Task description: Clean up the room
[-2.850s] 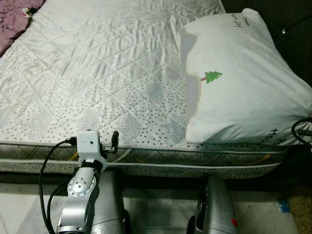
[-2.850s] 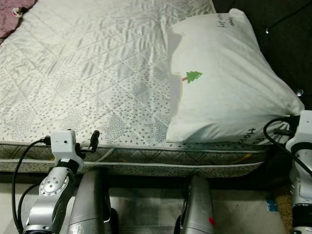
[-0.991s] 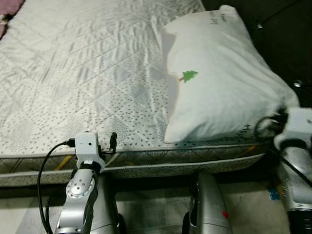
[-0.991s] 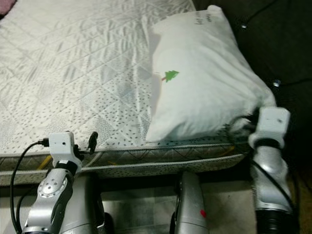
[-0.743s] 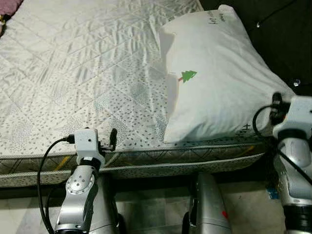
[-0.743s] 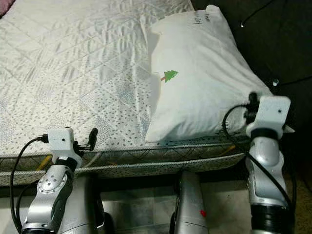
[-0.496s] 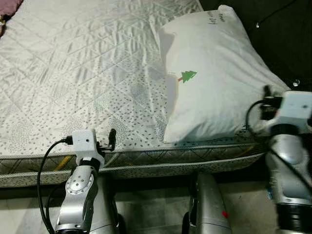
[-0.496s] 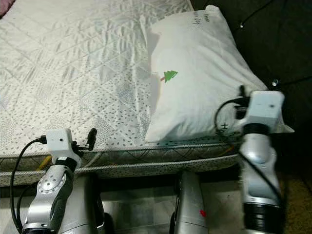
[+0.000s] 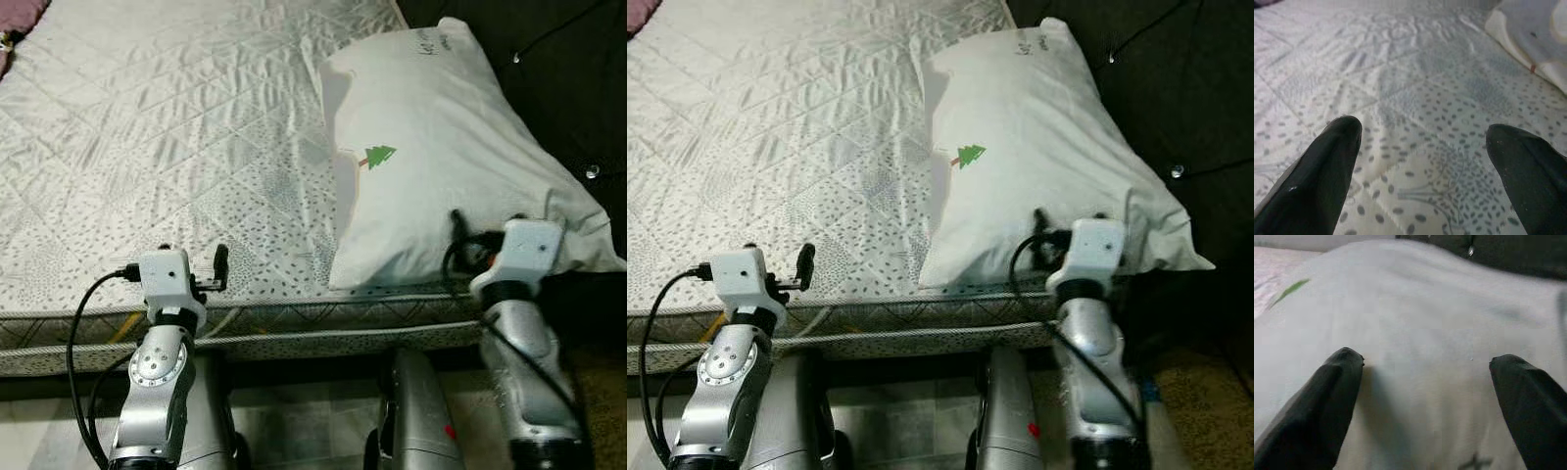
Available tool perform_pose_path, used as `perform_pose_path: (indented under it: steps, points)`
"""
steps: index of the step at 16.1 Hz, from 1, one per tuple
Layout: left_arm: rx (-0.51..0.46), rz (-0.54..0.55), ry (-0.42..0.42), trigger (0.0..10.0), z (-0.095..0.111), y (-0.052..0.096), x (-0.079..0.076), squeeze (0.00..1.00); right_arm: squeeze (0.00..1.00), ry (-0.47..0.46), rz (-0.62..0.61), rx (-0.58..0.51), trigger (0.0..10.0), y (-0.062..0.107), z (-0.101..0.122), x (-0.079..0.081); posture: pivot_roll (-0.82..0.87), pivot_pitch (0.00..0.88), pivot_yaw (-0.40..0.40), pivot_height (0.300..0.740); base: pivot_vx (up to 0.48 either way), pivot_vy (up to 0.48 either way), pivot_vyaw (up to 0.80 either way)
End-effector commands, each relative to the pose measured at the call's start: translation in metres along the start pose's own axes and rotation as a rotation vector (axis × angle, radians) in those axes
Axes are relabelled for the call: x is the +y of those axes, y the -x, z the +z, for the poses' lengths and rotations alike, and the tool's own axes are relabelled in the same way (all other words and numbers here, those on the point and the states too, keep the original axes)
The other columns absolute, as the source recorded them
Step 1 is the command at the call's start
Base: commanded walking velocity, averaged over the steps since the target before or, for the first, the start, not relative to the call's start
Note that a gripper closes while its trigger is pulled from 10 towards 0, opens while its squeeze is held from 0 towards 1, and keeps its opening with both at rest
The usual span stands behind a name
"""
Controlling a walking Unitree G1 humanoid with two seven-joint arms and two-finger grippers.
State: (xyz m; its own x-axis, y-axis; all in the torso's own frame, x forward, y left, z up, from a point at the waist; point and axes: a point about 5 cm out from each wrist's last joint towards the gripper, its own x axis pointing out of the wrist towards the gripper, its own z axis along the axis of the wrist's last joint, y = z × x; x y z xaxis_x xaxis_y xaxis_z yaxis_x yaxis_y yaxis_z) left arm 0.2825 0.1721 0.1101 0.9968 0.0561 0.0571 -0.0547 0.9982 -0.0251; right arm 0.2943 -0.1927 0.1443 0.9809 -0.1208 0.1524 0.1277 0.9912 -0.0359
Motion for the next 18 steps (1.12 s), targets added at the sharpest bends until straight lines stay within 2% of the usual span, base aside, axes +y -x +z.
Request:
perform_pose_path:
  steps: [1,3,6,8,9,13,14,15,18]
  points:
    - [-0.015,0.005,-0.008,10.0,0.004,0.001,0.002,0.00,1.00,-0.013,0.004,-0.002,10.0,0.006,-0.001,0.001,-0.01,0.108,-0.012,0.514,0.000,0.000,0.00]
    - [-0.032,0.008,-0.005,10.0,0.009,0.000,0.002,0.00,1.00,-0.040,0.027,0.006,10.0,0.008,-0.004,0.009,-0.02,0.102,-0.008,0.514,0.000,0.000,0.00]
    - [-0.042,-0.017,-0.020,10.0,0.011,0.006,-0.004,0.00,1.00,-0.057,0.031,-0.003,10.0,0.008,0.001,0.006,-0.02,0.115,-0.009,0.514,0.000,0.000,0.00]
    - [-0.034,-0.011,-0.018,10.0,0.010,0.011,-0.003,0.00,1.00,-0.070,0.033,0.006,10.0,0.012,-0.002,0.005,-0.02,0.112,-0.007,0.514,0.000,0.000,0.00]
    - [-0.043,-0.010,-0.043,10.0,0.011,0.013,0.000,0.00,1.00,-0.084,0.029,0.021,10.0,0.015,-0.005,0.005,-0.02,0.118,-0.009,0.514,0.000,0.000,0.00]
    - [-0.060,-0.009,-0.048,10.0,0.018,0.011,0.002,0.00,1.00,-0.094,0.071,0.023,10.0,0.013,-0.002,0.012,-0.03,0.126,-0.012,0.514,0.000,0.000,0.00]
    - [-0.057,-0.009,-0.044,10.0,0.017,0.012,0.002,0.00,0.31,-0.080,0.098,0.018,10.0,0.013,0.000,0.013,-0.03,0.124,-0.011,0.514,0.000,0.000,0.00]
    - [-0.052,-0.013,-0.037,10.0,0.016,0.013,0.001,0.00,0.00,-0.077,0.135,0.008,10.0,0.013,0.002,0.015,-0.03,0.124,-0.012,0.514,0.000,0.000,0.00]
    - [-0.050,-0.065,-0.063,10.0,0.016,0.021,-0.004,0.00,0.00,-0.080,0.169,-0.005,10.0,0.011,0.005,0.015,-0.02,0.128,-0.016,0.514,0.000,0.000,0.00]
